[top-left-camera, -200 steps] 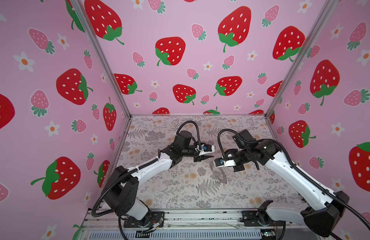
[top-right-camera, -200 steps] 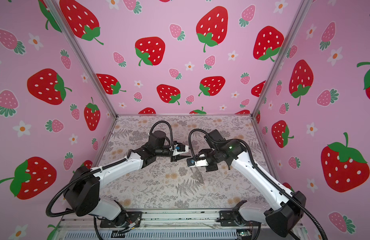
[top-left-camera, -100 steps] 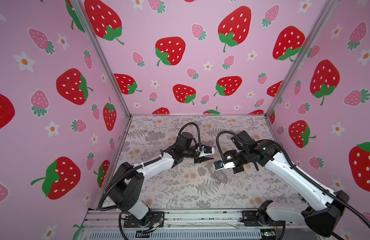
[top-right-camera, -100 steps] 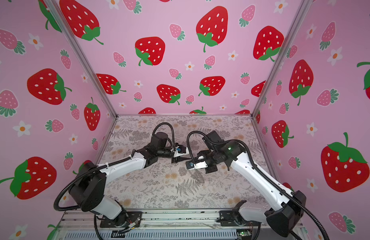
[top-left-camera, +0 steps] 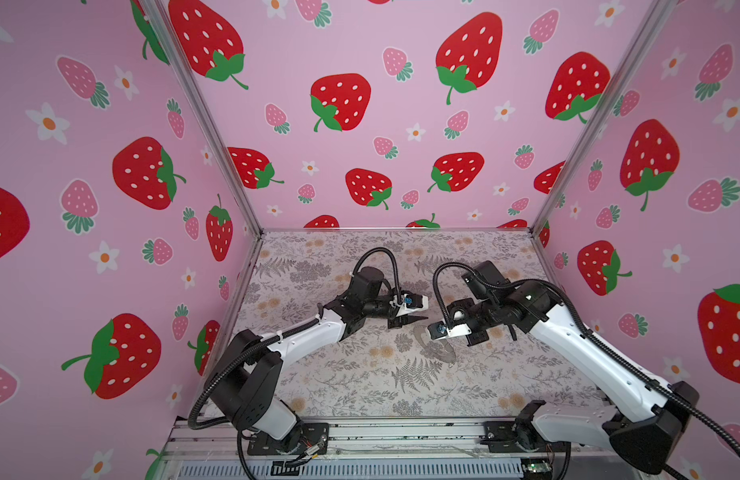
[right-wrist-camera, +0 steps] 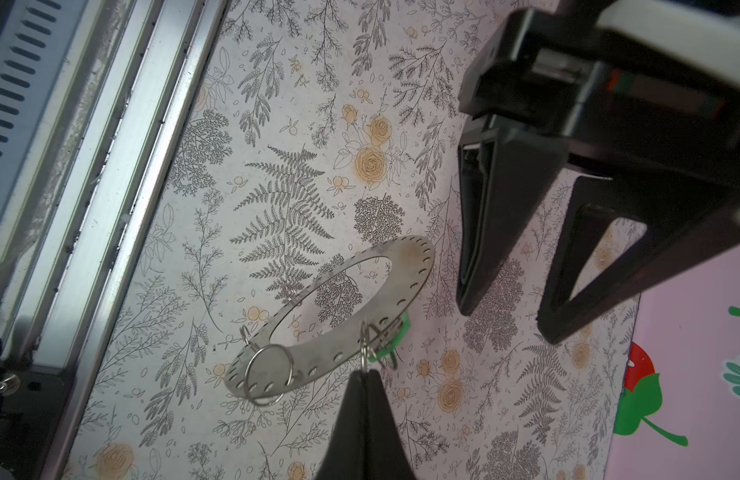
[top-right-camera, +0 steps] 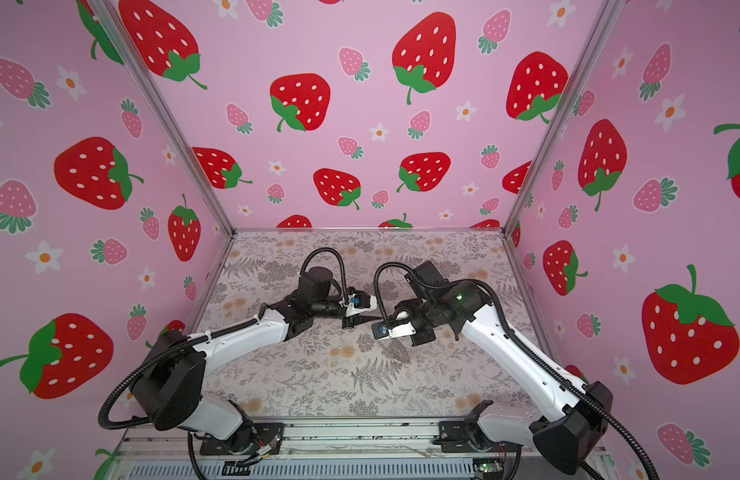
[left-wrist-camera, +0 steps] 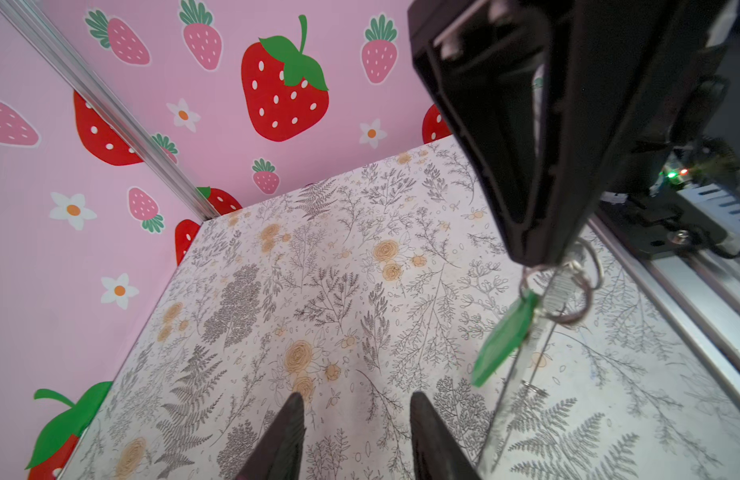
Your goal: Put the keys on the keyring
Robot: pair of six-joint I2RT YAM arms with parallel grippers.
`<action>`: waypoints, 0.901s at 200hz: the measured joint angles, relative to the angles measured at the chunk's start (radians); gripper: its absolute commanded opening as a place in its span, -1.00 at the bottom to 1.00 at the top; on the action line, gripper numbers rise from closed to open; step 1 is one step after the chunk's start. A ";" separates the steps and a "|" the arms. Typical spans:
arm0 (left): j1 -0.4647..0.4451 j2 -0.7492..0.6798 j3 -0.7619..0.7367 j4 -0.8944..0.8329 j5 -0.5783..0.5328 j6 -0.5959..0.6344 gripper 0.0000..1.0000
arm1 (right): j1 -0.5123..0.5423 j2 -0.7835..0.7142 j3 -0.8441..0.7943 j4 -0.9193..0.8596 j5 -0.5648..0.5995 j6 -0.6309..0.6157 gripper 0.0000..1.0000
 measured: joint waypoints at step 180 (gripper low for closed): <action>-0.009 -0.025 -0.030 -0.099 0.034 0.058 -0.12 | -0.034 0.011 0.000 0.080 0.008 -0.027 -1.00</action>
